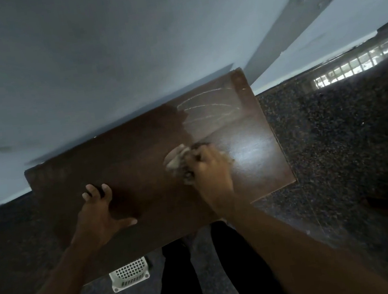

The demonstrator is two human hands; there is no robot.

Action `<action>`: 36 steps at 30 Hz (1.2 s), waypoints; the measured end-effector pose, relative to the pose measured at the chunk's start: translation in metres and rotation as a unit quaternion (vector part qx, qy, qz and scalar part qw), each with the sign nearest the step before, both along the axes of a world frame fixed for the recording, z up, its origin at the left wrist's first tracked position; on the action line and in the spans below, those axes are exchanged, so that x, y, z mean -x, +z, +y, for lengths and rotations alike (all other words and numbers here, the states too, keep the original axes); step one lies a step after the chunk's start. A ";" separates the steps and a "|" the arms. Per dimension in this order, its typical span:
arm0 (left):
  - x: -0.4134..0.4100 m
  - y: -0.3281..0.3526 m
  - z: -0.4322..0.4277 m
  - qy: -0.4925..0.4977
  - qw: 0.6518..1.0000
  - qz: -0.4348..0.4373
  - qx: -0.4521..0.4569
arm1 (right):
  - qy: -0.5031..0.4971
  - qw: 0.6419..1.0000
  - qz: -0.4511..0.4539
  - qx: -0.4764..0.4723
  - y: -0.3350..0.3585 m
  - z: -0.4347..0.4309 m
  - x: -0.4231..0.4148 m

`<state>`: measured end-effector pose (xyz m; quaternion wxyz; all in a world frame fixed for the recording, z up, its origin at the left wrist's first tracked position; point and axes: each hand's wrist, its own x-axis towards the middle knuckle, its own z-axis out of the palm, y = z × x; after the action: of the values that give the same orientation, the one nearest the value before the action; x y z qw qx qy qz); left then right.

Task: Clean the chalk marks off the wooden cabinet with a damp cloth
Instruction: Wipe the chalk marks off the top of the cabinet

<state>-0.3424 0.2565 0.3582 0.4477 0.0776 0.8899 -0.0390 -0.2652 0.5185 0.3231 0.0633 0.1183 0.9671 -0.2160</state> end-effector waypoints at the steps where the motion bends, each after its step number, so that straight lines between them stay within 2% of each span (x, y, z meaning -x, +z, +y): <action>1: -0.001 -0.002 -0.001 0.002 1.000 0.006 -0.003 | 0.036 0.999 0.000 0.007 0.002 -0.013 0.001; 4: -0.006 -0.006 -0.003 0.013 1.000 0.021 -0.011 | 0.085 0.996 -0.001 0.008 0.002 -0.005 0.004; 6: -0.010 -0.007 -0.003 0.022 0.999 0.026 -0.018 | 0.083 0.997 -0.004 -0.005 0.005 0.023 0.003; 9: -0.016 -0.009 -0.001 0.036 0.998 0.036 -0.024 | -0.027 0.999 -0.016 -0.040 0.005 0.079 0.007; 12: -0.019 -0.012 0.001 0.049 0.997 0.049 -0.028 | -0.170 0.980 -0.054 -0.093 0.008 0.124 0.015; 15: -0.021 -0.014 0.000 0.059 0.997 0.052 -0.028 | -0.229 0.962 -0.061 -0.133 0.005 0.124 0.021; 21: -0.021 -0.017 0.001 0.046 0.998 0.045 -0.022 | -0.127 0.992 0.001 -0.028 -0.002 0.037 0.018; 23: -0.023 -0.019 -0.001 0.030 0.998 0.053 -0.015 | -0.043 0.998 0.036 0.022 -0.004 0.003 0.014; 25: -0.025 -0.020 -0.003 0.008 0.998 0.067 -0.008 | 0.045 0.998 0.048 0.007 -0.005 -0.009 0.011; 28: -0.026 -0.020 -0.005 -0.016 0.996 0.083 -0.020 | 0.091 0.995 0.032 -0.005 -0.003 0.020 0.016; 30: -0.022 -0.021 -0.004 -0.038 0.996 0.080 -0.029 | 0.037 0.999 0.013 -0.022 0.001 0.049 0.016; 32: -0.017 -0.021 0.000 -0.046 0.997 0.061 -0.023 | -0.066 0.997 0.002 -0.050 0.003 0.090 0.018; 36: -0.013 -0.021 0.007 -0.048 0.998 0.032 -0.013 | -0.257 0.959 -0.051 -0.111 0.010 0.149 0.034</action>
<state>-0.3289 0.2635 0.3376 0.4151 0.1253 0.8996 -0.0513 -0.2987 0.6676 0.3329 0.0413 0.3802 0.9174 -0.1099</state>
